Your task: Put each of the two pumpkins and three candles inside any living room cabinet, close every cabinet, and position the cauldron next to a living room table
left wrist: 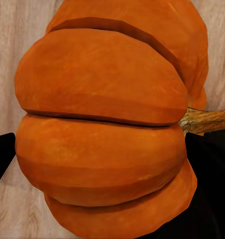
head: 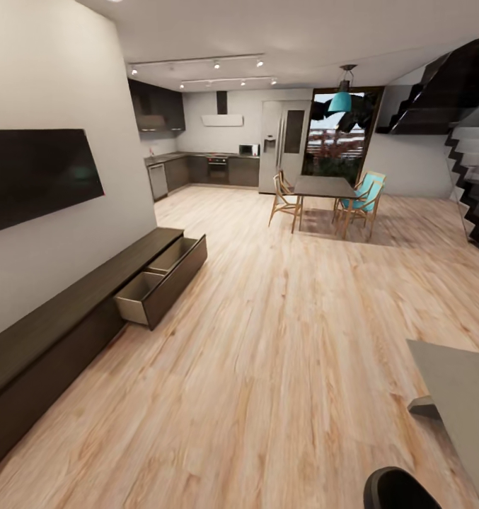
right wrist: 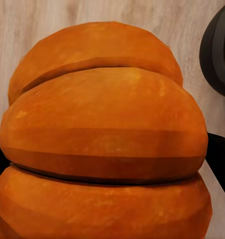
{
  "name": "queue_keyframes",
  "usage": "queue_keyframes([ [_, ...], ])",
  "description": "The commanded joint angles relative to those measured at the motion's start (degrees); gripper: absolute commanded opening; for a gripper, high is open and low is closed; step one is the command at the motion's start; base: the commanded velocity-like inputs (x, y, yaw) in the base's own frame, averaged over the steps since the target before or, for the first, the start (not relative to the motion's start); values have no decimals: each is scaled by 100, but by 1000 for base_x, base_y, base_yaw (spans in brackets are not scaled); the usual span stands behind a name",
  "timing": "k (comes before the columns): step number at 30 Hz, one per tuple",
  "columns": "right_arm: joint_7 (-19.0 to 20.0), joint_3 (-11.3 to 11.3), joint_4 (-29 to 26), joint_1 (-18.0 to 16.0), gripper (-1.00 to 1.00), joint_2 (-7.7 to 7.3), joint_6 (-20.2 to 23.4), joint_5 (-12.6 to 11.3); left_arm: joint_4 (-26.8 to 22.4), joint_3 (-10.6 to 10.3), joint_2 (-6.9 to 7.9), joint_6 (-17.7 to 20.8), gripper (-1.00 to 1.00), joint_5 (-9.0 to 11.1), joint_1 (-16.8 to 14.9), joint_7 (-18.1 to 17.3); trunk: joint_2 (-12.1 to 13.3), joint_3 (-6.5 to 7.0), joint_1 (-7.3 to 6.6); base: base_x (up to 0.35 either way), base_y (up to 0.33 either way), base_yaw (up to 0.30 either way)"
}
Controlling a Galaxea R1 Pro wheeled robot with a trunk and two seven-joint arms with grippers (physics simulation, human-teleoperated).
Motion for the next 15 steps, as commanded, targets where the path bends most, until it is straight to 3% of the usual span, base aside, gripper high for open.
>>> queue_keyframes([
  [1,-4,-12,-1,-1,-100,0,1,-4,1,-4,1,4,-100,-10,0,10,0,0,0,330,0,-87],
  [6,-4,-12,-1,-1,-100,0,1,-4,1,-4,1,4,-100,-10,0,10,0,0,0,330,0,-119],
  [15,-4,-12,-1,-1,-100,0,1,-4,1,-4,1,4,-100,-10,0,10,0,28,0,330,0,-249],
])
